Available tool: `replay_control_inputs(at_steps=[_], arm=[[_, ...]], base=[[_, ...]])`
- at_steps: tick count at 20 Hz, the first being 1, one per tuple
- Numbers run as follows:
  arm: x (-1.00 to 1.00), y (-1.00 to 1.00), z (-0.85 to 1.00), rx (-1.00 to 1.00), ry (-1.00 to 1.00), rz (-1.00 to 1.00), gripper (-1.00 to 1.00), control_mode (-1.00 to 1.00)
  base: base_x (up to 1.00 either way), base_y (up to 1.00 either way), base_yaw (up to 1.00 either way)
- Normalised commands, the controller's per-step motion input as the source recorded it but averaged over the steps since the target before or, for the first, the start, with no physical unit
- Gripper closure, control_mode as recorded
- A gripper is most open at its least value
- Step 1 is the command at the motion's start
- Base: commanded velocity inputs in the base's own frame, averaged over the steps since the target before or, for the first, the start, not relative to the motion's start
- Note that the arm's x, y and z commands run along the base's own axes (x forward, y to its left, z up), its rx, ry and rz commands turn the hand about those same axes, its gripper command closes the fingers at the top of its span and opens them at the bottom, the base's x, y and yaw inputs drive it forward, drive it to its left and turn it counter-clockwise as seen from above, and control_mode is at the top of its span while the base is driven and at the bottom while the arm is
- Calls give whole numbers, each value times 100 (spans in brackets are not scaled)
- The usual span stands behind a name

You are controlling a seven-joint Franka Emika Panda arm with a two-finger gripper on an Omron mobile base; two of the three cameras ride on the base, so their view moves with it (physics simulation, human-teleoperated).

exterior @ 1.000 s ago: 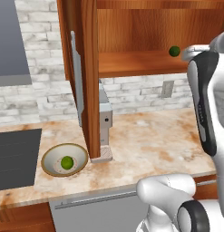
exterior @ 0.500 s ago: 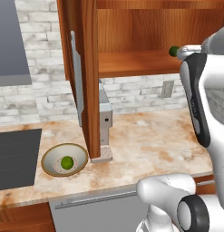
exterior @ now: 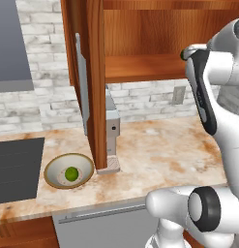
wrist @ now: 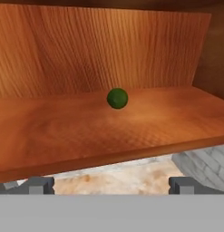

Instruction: Pick the limes from the cabinet and place them in one bowl. Pick the pear from the sink and place it in the other bowl.

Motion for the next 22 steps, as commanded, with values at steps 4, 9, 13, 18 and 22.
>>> replay_control_inputs(at_steps=[4, 9, 13, 18, 22], arm=[[48, -17, -3, 0, 0, 1, -100, -100], [51, -22, -8, 0, 0, 0, -100, -100], [52, -22, -6, 0, 0, 0, -100, -100], [51, -15, -4, 0, 0, 0, -100, -100], [53, -8, -14, 0, 0, 0, -100, -100]], base=[[0, 0, 0], [0, 0, 0], [0, 0, 0], [0, 0, 0], [0, 0, 0]])
